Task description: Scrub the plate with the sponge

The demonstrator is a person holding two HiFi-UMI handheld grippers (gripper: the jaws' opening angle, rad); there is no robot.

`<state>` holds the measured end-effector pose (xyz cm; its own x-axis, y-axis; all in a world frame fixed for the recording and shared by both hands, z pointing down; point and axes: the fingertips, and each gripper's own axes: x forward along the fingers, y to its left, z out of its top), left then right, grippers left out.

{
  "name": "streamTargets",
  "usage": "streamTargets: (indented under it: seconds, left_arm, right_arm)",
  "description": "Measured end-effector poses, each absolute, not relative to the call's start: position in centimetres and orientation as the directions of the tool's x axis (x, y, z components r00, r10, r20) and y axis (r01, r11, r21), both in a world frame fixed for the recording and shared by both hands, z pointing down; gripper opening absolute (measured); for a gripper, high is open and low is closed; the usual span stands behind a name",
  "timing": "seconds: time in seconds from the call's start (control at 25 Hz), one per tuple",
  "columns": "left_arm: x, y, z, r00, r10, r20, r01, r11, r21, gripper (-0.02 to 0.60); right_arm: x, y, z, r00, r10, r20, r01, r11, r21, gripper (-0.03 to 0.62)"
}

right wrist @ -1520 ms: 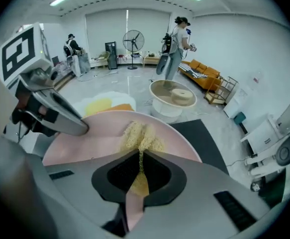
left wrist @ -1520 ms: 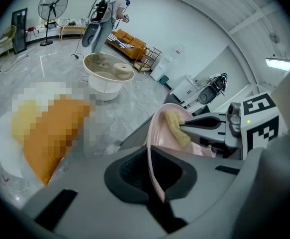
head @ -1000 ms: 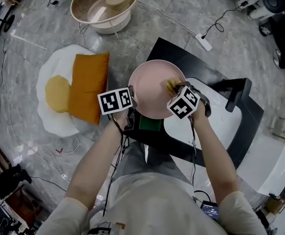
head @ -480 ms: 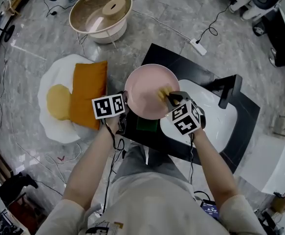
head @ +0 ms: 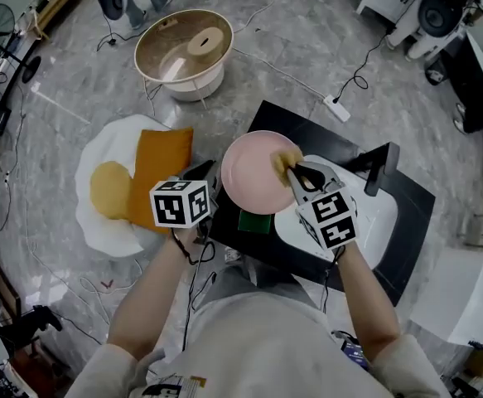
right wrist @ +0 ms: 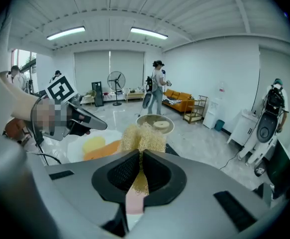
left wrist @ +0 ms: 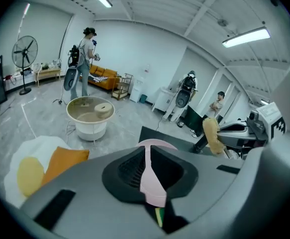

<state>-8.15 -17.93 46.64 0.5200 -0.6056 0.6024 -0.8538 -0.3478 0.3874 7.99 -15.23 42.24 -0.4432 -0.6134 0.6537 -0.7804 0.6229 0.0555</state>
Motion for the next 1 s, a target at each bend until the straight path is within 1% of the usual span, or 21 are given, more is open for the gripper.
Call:
streamTargets:
  seconds: [0.12,0.24,0.44,0.6,0.8,1.0]
  left_arm:
    - [-7.9,-18.2,42.2,0.547,-0.655,0.522,-0.837,-0.415,0.356,0.044]
    - [-7.4,-18.1,37.8,0.575,-0.696,0.43,-0.818,-0.497,0.29,0.043]
    - [-7.2,-16.9,31.6,0.599,-0.741,0.303,-0.8,-0.566,0.198,0.04]
    - [-7.4,-15.4,27.6,0.602,-0.766,0.226,-0.797,-0.593,0.111,0.038]
    - [-7.5,-13.0,24.3,0.598,-0.786,0.155,-0.796,-0.605,0.002,0.037]
    - [-8.1,-10.9,22.5,0.57,-0.815,0.104,-0.811,-0.578,-0.085,0.034]
  right_arm:
    - [7.8,-15.3,38.1,-0.466,-0.667,0.582,-0.792,0.607,0.062,0.046]
    - [7.4,-15.1,34.1,-0.489,-0.714,0.501,-0.799,0.597,0.071,0.046]
    - [6.5,-13.8,28.0,-0.528,-0.763,0.374,-0.799,0.595,0.086,0.045]
    - [5.5,-12.0,23.6,-0.578,-0.766,0.28,-0.778,0.622,0.096,0.046]
    - [5.1,-9.5,20.0,-0.599,-0.779,0.184,-0.777,0.621,0.104,0.046]
    - [5.0,-7.5,18.2,-0.613,-0.779,0.132,-0.769,0.626,0.126,0.046]
